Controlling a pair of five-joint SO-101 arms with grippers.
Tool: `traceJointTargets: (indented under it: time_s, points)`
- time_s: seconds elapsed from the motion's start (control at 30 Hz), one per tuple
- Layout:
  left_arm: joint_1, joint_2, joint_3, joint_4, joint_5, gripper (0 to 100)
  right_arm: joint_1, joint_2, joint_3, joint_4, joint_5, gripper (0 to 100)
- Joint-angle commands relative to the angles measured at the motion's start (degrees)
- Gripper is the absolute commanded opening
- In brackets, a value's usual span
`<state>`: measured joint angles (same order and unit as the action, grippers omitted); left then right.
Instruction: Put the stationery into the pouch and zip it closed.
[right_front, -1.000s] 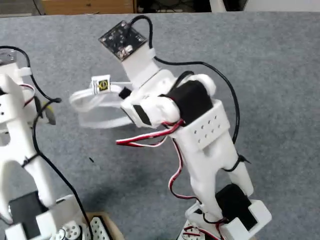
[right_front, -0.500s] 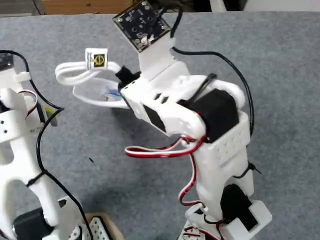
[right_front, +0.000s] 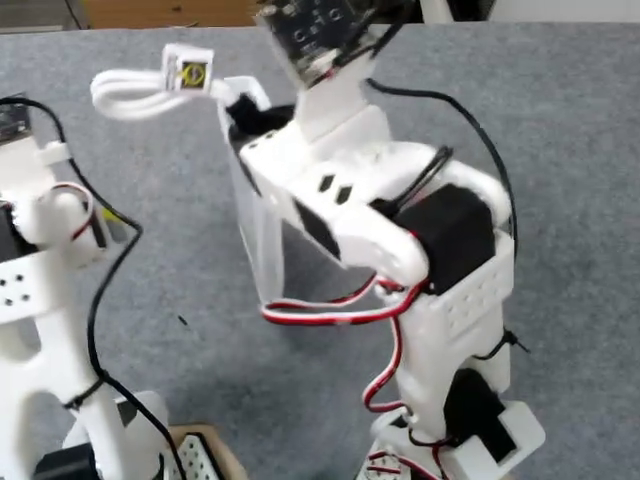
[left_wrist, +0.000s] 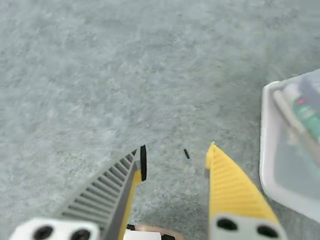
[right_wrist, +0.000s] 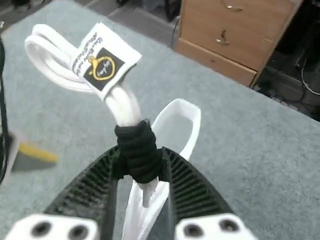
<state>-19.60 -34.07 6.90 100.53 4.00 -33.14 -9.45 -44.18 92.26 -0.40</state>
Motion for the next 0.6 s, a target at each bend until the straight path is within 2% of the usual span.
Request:
traceJointTargets:
  time_s: [0.0, 0.13, 0.3, 0.57]
  points:
    - [4.3, -2.8, 0.7, 0.3, 0.5, 21, 3.9, -2.1, -2.6, -3.7, -2.9, 1.1]
    - [6.9, -4.4, 3.3, 0.2, 0.6, 21, 4.8, -2.0, -2.6, -4.1, -3.0, 1.1]
    - [10.9, -4.7, 3.6, 0.2, 8.5, 22, 4.8, -0.1, -2.9, -5.3, -3.0, 1.1]
    - [13.2, -4.8, 3.6, 0.2, 8.9, 22, 4.9, 3.6, -5.9, -5.3, -3.1, 1.1]
